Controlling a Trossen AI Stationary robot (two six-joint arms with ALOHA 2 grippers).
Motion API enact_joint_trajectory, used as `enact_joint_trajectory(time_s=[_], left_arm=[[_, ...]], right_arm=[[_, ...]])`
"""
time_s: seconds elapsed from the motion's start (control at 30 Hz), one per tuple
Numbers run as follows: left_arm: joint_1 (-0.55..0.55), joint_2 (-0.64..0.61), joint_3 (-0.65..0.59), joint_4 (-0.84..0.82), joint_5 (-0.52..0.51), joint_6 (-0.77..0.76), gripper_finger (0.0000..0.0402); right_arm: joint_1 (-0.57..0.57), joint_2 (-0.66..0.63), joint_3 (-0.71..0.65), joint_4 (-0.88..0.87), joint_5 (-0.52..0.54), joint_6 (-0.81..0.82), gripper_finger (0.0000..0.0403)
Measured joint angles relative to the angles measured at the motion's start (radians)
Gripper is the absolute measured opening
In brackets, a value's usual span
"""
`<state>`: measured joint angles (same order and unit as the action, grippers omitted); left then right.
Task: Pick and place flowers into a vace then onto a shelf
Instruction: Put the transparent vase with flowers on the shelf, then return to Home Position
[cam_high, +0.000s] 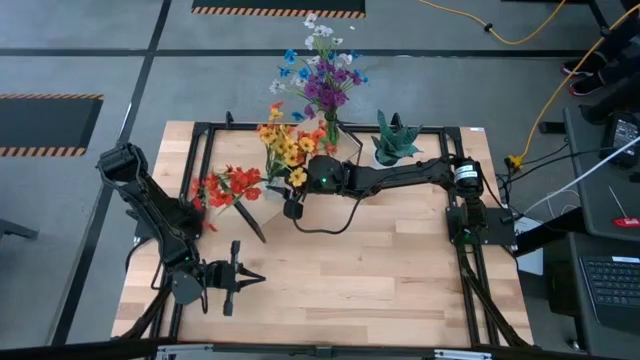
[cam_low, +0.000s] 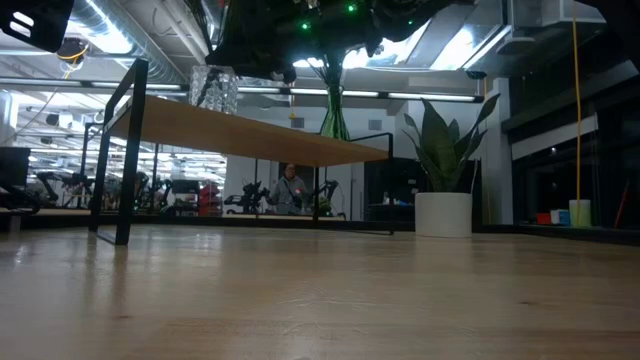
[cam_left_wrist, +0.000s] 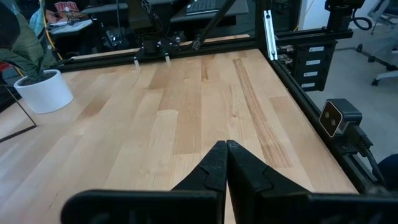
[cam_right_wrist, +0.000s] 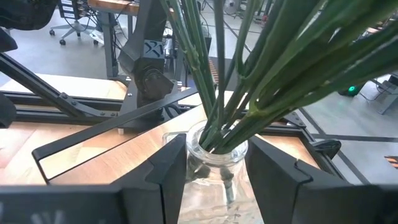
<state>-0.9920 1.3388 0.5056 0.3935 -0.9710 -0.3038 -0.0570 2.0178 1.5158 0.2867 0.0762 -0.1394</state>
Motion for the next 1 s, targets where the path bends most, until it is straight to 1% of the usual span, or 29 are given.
enact_joint_trajectory(time_s=[0.2,0.27,0.43,0.53,0.6,0.83,1.0], left_arm=[[0.0,0.0,0.0,0.0,0.0,0.001,0.0004],[0.0,0.0,0.0,0.0,0.0,0.001,0.0005],[0.0,0.0,0.0,0.0,0.0,0.0,0.0003],[0.0,0.0,0.0,0.0,0.0,0.001,0.0002],[0.0,0.0,0.0,0.0,0.0,0.001,0.0004],[0.0,0.0,0.0,0.0,0.0,0.002,0.0003],[0.0,0.0,0.0,0.0,0.0,0.001,0.0003]], right_arm=[[-0.002,0.0,0.0,0.0,0.0,0.003,0.016],[-0.005,0.0,0.0,0.0,0.0,0.016,0.0152],[-0.02,0.0,0.0,-0.001,-0.002,0.038,0.0116],[-0.022,0.0,0.0,-0.002,-0.002,0.052,0.0116],[-0.023,0.0,0.0,-0.001,-0.002,0.051,0.0134],[-0.023,0.0,-0.001,-0.002,-0.001,0.052,0.0231],[-0.023,0.0,-0.002,-0.007,0.0,0.055,0.0274]])
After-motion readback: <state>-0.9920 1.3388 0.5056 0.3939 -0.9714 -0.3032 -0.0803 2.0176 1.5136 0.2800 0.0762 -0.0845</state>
